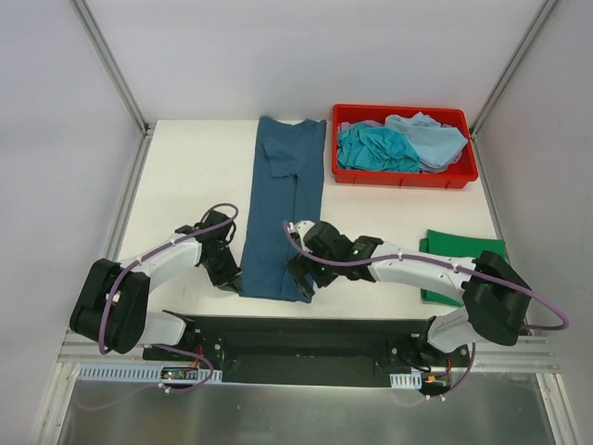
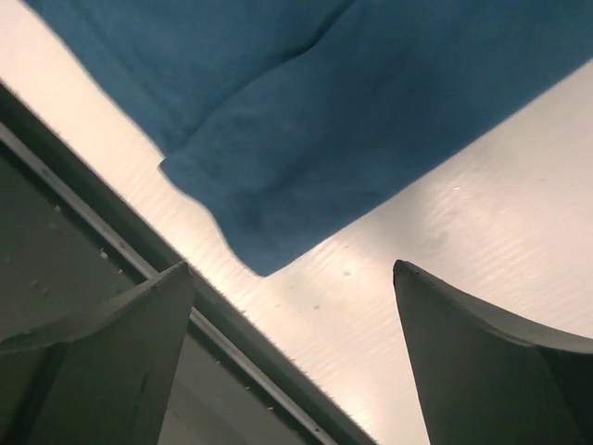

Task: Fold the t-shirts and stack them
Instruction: Rotate the tshirt 90 degrees, then grab the bottom of the folded rectangular tshirt with both arms

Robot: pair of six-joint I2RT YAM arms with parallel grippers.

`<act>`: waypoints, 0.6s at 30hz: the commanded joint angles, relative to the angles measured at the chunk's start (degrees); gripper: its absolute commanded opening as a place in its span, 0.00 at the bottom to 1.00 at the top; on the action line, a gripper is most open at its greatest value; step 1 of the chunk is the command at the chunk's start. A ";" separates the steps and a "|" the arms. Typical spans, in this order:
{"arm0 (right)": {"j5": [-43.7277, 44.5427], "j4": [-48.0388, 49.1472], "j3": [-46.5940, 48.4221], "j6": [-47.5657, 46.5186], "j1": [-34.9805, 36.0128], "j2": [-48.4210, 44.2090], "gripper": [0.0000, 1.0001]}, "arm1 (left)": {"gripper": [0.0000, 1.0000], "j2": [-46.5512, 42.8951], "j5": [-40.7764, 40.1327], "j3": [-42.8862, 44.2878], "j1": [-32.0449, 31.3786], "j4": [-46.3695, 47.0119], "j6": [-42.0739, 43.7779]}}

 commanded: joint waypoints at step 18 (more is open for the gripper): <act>7.93 2.40 -2.60 6.11 8.40 9.64 0.44 | 0.00 1.54 -0.70 -1.43 -1.62 0.02 -2.11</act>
